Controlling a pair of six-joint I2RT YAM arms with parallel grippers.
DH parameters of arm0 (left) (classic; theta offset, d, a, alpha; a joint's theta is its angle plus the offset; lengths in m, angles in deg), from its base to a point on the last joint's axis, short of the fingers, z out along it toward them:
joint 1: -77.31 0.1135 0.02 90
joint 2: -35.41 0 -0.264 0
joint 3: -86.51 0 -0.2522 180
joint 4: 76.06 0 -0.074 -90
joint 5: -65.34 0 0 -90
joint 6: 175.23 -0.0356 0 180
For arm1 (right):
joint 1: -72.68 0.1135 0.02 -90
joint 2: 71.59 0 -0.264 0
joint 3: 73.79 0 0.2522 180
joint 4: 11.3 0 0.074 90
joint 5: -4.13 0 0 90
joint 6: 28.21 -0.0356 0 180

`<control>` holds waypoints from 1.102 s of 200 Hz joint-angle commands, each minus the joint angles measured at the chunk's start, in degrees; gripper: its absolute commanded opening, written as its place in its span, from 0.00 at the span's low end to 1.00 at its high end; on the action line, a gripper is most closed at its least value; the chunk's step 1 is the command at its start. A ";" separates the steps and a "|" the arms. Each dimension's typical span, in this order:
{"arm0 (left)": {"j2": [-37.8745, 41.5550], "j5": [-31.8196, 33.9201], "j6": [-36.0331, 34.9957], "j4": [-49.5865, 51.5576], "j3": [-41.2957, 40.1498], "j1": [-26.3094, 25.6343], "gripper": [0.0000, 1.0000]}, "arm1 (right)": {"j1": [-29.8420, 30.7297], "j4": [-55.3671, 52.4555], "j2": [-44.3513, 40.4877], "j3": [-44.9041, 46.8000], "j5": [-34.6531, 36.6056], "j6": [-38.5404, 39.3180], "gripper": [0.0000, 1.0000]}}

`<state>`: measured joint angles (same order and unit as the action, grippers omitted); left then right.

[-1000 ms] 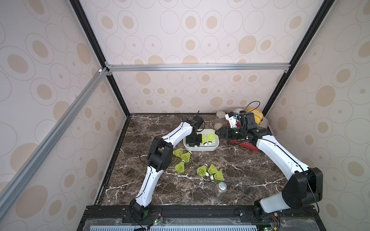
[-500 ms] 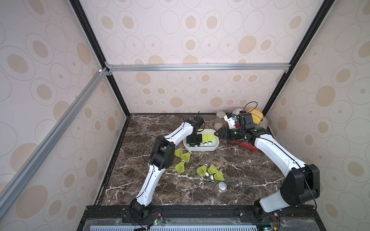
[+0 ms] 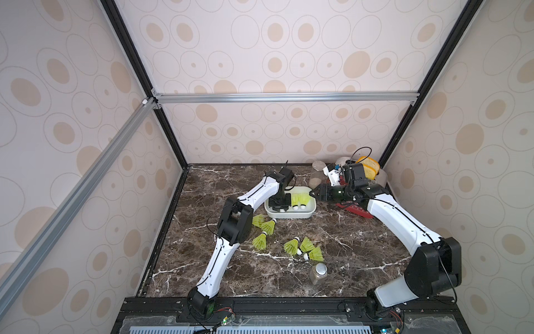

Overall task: Put the shuttlecocks into the storage box
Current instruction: Place the shuttlecock in the storage box, then pick up the shuttlecock at the center of the board.

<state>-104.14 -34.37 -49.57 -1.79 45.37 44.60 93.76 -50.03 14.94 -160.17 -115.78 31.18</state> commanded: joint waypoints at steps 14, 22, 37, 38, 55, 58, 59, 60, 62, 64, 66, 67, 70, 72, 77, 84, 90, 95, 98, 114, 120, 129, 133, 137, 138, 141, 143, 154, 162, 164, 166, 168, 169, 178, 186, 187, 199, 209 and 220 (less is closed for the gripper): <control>-1.43 2.74 -1.56 1.16 2.71 0.37 0.40 | -0.25 -0.79 -0.19 0.86 -0.67 0.61 0.50; -1.39 2.83 -1.62 1.27 2.61 0.37 0.43 | -0.25 -0.71 -0.29 0.97 -0.67 0.64 0.50; -0.96 2.79 -1.51 0.94 2.11 0.37 0.45 | -0.25 -0.75 -0.43 1.16 -0.63 0.64 0.50; -0.93 2.78 -1.49 0.89 2.05 0.37 0.45 | -0.25 -0.72 -0.45 1.12 -0.61 0.64 0.50; 0.00 2.91 -1.21 0.42 1.38 0.37 0.45 | -0.25 -0.83 -0.44 1.16 -0.59 0.59 0.50; 0.17 2.87 -1.21 0.46 1.30 0.38 0.45 | -0.25 -0.82 -0.47 1.11 -0.59 0.66 0.50; 0.20 2.91 -1.16 0.43 1.25 0.37 0.46 | -0.25 -0.84 -0.43 1.09 -0.59 0.69 0.50; 0.26 2.93 -1.18 0.41 1.23 0.37 0.46 | -0.25 -0.81 -0.36 1.08 -0.59 0.71 0.50; 0.36 2.94 -1.09 0.42 1.16 0.37 0.46 | -0.12 -0.83 -0.32 1.03 -0.65 0.72 0.50; 0.47 2.95 -1.05 0.38 1.13 0.37 0.45 | -0.22 -0.79 -0.35 1.04 -0.60 0.73 0.50; 0.60 2.95 -1.03 0.35 1.07 0.37 0.45 | -0.24 -0.81 -0.42 1.02 -0.59 0.73 0.50; 0.68 2.95 -1.03 0.29 1.00 0.37 0.45 | -0.07 -0.79 -0.45 1.05 -0.59 0.73 0.50; 0.87 2.97 -0.95 0.24 0.90 0.37 0.46 | -0.23 -0.79 -0.40 1.06 -0.59 0.73 0.50; 0.97 2.95 -0.88 0.23 0.82 0.37 0.46 | -0.25 -0.78 -0.46 1.07 -0.59 0.73 0.50; 1.30 2.97 -0.78 0.11 0.64 0.41 0.45 | -0.24 -0.85 -0.46 0.99 -0.53 0.79 0.50; 1.74 2.88 -0.61 0.04 0.38 0.37 0.46 | -0.25 -1.02 -0.46 0.87 -0.50 0.94 0.50; 2.19 2.82 -0.43 -0.14 0.07 0.39 0.46 | -0.25 -1.15 -0.47 0.80 -0.46 1.07 0.50; 2.55 2.63 -0.21 -0.30 -0.23 0.37 0.46 | -0.26 -1.20 -0.52 0.77 -0.42 1.13 0.50; 2.87 2.50 -0.12 -0.45 -0.43 0.37 0.46 | -0.25 -1.28 -0.48 0.72 -0.47 1.21 0.50; 4.39 1.95 0.57 -0.97 -1.87 0.30 0.48 | -0.25 -1.69 -0.63 0.50 -0.24 1.56 0.50; 5.11 1.74 0.95 -1.14 -2.40 0.32 0.48 | -0.28 -1.77 -0.76 0.58 -0.24 1.60 0.50; 6.16 1.39 1.51 -1.59 -3.49 0.25 0.49 | -0.25 -1.88 -0.90 0.59 -0.19 1.64 0.50; 6.63 1.30 1.72 -1.96 -4.04 0.20 0.50 | -0.19 -1.95 -0.99 0.63 -0.12 1.76 0.50; 7.15 1.11 1.98 -2.22 -4.63 0.19 0.51 | -0.20 -2.00 -1.00 0.64 -0.02 1.78 0.50; 7.26 1.06 2.01 -2.32 -4.74 0.23 0.51 | -0.23 -2.05 -1.05 0.64 0.00 1.74 0.50; 7.65 0.94 2.14 -2.47 -5.11 0.19 0.52 | -0.25 -2.10 -1.13 0.58 0.03 1.81 0.50; 7.87 0.89 2.24 -2.60 -5.34 0.19 0.52 | -0.21 -2.17 -1.17 0.62 0.03 1.86 0.50; 8.94 0.76 2.64 -2.81 -6.27 0.19 0.53 | -0.16 -2.43 -1.36 0.47 0.24 2.00 0.50; 9.65 0.67 2.82 -2.89 -6.79 0.19 0.55 | -0.16 -2.71 -1.56 0.55 0.42 2.08 0.50; 9.80 0.66 2.85 -3.02 -6.90 0.19 0.55 | -0.12 -2.71 -1.65 0.55 0.43 2.12 0.50; 9.99 0.53 2.84 -3.05 -7.02 0.19 0.55 | -0.24 -2.76 -1.69 0.62 0.53 2.13 0.50; 10.17 0.50 2.86 -3.08 -7.10 0.19 0.55 | -0.12 -2.86 -1.70 0.63 0.55 2.18 0.50; 10.21 0.49 2.94 -3.10 -7.12 0.19 0.55 | -0.14 -2.83 -1.70 0.59 0.55 2.16 0.50; 10.73 0.33 3.00 -3.12 -7.40 0.19 0.56 | -0.16 -2.99 -1.86 0.59 0.77 2.27 0.50; 10.97 0.17 3.01 -2.99 -7.37 0.19 0.57 | -0.21 -3.14 -2.09 0.72 0.93 2.24 0.50; 11.01 0.20 3.01 -3.01 -7.39 0.19 0.57 | -0.19 -3.15 -2.07 0.72 0.92 2.28 0.50; 11.55 0.21 2.95 -2.77 -7.41 0.19 0.57 | -0.09 -3.39 -2.34 0.74 1.13 2.35 0.50; 12.12 0.32 3.00 -2.71 -7.50 0.19 0.57 | -0.07 -3.58 -2.64 0.74 1.34 2.44 0.50; 12.85 0.61 3.09 -2.52 -7.56 0.19 0.57 | 0.14 -4.22 -3.01 0.55 1.78 2.81 0.50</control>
<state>-93.65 -33.94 -47.32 -4.78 38.26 44.65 93.76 -52.28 14.30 -159.74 -115.30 32.54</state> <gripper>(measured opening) 0.569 0.500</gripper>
